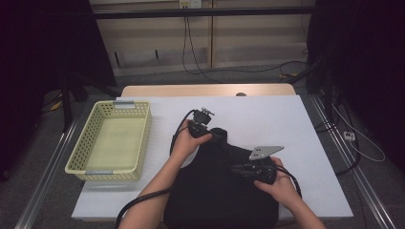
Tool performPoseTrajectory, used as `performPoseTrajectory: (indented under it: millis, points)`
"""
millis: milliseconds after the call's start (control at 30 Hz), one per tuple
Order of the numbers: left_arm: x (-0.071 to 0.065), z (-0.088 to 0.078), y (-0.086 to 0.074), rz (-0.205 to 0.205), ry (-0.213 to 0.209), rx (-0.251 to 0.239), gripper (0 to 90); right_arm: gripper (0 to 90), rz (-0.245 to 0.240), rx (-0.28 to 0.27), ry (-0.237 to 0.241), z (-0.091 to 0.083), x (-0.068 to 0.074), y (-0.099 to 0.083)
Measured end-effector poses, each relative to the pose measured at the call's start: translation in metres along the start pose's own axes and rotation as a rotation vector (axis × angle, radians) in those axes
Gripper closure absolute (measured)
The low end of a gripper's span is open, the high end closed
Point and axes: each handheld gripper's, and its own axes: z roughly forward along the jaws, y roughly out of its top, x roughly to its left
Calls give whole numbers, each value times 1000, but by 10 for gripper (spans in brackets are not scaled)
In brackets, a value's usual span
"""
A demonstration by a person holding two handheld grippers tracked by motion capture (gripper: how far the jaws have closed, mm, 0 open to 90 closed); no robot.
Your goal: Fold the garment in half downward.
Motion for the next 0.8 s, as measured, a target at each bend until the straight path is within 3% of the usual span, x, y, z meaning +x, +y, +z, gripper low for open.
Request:
performPoseTrajectory:
  millis: [33, 167, 233, 300, 333, 367, 567, 800]
  points:
    - [0, 2, 0, 7, -4, 3, 261, 818, 2, 0, -1, 0, -1, 0]
    - [-6, 4, -1, 68, 30, 4, 505, 817, 7, 0, -9, -1, -3, -1]
    - [-7, 2, -2, 51, -29, 13, 689, 817, 8, 1, -14, -1, -3, -1]
    - [-9, -2, -3, 61, -27, 10, 771, 817, 7, -2, -17, -2, -4, -1]
    - [-10, -5, -3, 47, -53, -4, 796, 817, 4, -7, -22, -3, -4, -1]
    - [-11, -10, -4, 34, -77, -28, 805, 817, 4, -12, -24, -4, -4, 0]
    - [-27, -49, -13, 93, -91, -96, 818, 818, 11, -67, -46, -26, -6, 2]
    - [-52, -92, -37, 130, -109, -180, 815, 818, -6, -128, -65, -54, -1, 5]
